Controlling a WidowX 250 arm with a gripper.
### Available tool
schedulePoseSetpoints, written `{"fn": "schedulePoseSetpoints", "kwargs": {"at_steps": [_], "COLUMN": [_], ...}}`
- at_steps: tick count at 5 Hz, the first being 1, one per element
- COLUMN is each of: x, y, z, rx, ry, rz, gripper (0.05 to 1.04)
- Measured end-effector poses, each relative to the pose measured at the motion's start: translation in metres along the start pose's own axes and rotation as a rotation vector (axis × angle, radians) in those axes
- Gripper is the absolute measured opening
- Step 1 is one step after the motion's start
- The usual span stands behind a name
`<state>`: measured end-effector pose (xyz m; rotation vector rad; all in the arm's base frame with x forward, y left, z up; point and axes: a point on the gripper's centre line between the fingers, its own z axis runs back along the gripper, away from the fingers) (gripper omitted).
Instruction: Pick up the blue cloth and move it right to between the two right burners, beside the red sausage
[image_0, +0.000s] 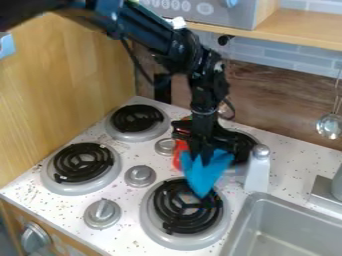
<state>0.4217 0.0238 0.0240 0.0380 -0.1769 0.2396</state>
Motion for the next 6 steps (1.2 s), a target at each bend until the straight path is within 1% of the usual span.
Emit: {"fn": "schedulePoseSetpoints", "kwargs": {"at_steps": [1, 2, 3, 4, 5, 6], "x": [0.01, 0.007, -0.01, -0.016, -0.027, -0.04], "y": [0.002, 0.009, 0.013, 0.015, 0.017, 0.016], "z": [-0.007, -0.01, -0.014, 0.019, 0.048, 0.092], "rx": [0.021, 0.064, 0.069, 0.056, 0.041, 0.0], "ry": [0.003, 0.004, 0.025, -0.039, -0.075, -0.143], "rz": [-0.017, -0.048, -0.075, -0.102, -0.142, -0.174], "gripper": [0.166, 0.393, 0.705, 0.972, 1.006, 1.001]}}
